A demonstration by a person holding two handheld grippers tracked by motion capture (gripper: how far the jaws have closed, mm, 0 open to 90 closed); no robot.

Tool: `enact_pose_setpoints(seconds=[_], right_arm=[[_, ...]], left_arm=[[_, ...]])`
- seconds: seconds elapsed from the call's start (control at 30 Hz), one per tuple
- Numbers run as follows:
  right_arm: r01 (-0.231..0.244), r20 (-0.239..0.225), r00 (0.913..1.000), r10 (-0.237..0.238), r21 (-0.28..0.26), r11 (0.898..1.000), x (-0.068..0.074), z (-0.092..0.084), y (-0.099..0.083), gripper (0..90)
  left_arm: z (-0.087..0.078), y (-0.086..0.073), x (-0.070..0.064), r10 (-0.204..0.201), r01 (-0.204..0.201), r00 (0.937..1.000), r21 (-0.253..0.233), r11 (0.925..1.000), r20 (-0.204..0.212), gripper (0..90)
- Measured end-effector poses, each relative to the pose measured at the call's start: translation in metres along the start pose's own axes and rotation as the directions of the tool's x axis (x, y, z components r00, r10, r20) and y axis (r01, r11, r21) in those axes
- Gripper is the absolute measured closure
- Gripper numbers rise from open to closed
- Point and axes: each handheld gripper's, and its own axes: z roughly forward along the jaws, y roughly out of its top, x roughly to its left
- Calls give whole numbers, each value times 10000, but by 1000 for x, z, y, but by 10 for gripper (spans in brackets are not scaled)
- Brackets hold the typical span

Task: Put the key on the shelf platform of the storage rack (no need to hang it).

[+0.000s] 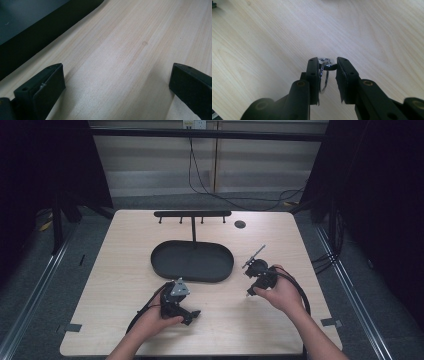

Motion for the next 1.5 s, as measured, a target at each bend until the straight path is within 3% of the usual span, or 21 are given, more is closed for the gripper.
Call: enact_pose_setpoints(seconds=[0.57, 1.5], right_arm=[[197, -175, 9997, -196, 19, 9998, 9, -7, 25, 733], [661, 88, 9978, -661, -15, 9978, 17, -25, 60, 733]], left_arm=[[0, 0, 0, -43, 43, 10000, -53, 10000, 14, 0], [0, 0, 0, -29, 30, 10000, -47, 10000, 31, 0]])
